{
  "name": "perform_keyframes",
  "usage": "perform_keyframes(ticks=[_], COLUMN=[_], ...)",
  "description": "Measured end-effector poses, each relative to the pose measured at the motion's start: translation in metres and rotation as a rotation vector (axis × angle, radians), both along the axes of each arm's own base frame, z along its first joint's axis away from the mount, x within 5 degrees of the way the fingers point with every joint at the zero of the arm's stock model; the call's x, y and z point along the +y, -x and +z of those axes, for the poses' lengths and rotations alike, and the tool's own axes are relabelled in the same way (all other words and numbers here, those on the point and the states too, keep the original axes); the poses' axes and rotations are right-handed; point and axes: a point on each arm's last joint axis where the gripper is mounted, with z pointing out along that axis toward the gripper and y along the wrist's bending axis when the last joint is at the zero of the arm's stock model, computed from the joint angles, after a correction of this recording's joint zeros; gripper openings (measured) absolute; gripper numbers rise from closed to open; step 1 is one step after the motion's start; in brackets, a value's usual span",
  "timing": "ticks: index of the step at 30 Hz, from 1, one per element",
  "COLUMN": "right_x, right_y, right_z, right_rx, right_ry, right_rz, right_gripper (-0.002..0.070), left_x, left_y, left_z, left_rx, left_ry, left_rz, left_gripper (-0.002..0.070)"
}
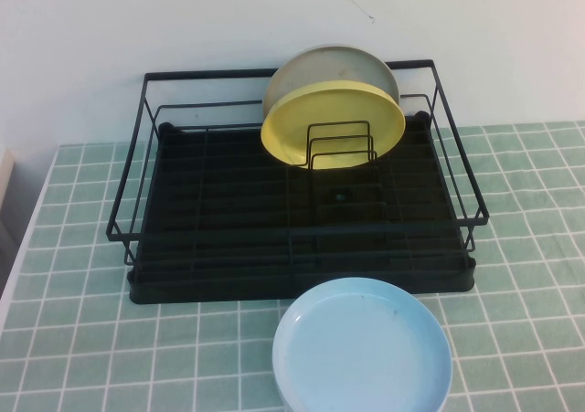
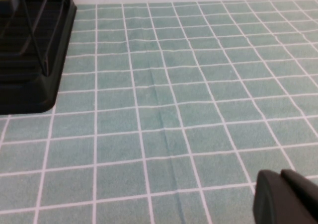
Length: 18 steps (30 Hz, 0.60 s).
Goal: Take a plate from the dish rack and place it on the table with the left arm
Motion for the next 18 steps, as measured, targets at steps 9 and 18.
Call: perform_keyframes(ticks=[9,18], right_x=[0.000,0.000], right_y=[0.000,0.000], right_z=[0.000,0.000], right_rx=[0.000,0.000], right_ry=[0.000,0.000], right_rz=[0.000,0.000], right_gripper=[-0.0002,-0.0002], left_x=[0.010,0.012], left_y=[0.029,0.068], left_z=[0.044,0.133], left_rx=[-0.419,-0.384], left_ry=[0.165,0.156], left_rz=[-0.001,0.003], left_gripper=[-0.0003,-0.0003])
